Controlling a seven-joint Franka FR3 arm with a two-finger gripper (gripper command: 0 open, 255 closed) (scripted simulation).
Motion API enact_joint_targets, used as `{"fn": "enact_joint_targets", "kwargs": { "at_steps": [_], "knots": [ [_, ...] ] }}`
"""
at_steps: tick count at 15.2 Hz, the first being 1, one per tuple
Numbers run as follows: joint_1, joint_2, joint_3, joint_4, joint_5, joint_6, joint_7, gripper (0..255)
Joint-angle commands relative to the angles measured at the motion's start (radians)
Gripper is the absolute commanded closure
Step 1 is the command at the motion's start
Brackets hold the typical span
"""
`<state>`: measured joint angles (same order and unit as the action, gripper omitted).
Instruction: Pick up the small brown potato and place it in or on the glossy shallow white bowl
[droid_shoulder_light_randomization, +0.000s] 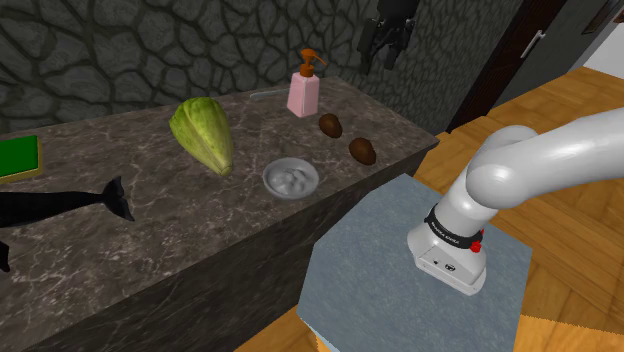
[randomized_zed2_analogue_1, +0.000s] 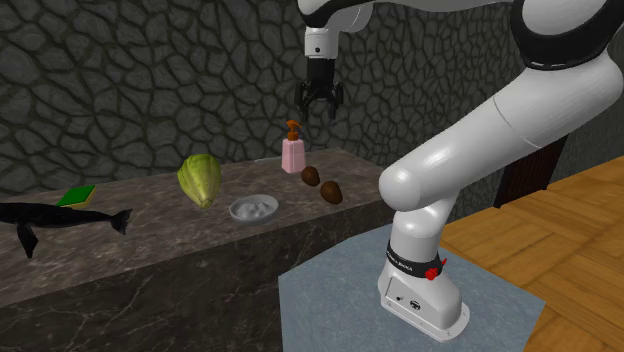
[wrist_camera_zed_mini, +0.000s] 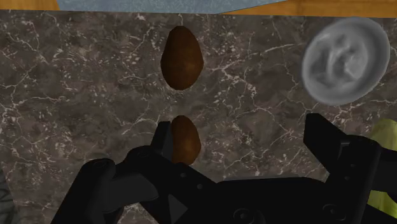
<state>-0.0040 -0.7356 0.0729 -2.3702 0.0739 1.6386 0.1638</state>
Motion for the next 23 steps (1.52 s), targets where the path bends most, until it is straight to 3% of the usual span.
{"fn": "enact_joint_targets", "kwargs": {
  "at_steps": [1, 13, 17, 23],
  "knots": [
    [0.000, 0.000, 0.000, 0.000, 0.000, 0.000, 0.000, 0],
    [-0.057, 0.134, 0.128, -0.294, -0.124, 0.342, 0.149, 0],
    [-0.095, 0.226, 0.169, -0.357, -0.188, 0.462, 0.220, 0],
    [-0.111, 0.272, 0.169, -0.410, -0.209, 0.561, 0.232, 0]
  ]
}}
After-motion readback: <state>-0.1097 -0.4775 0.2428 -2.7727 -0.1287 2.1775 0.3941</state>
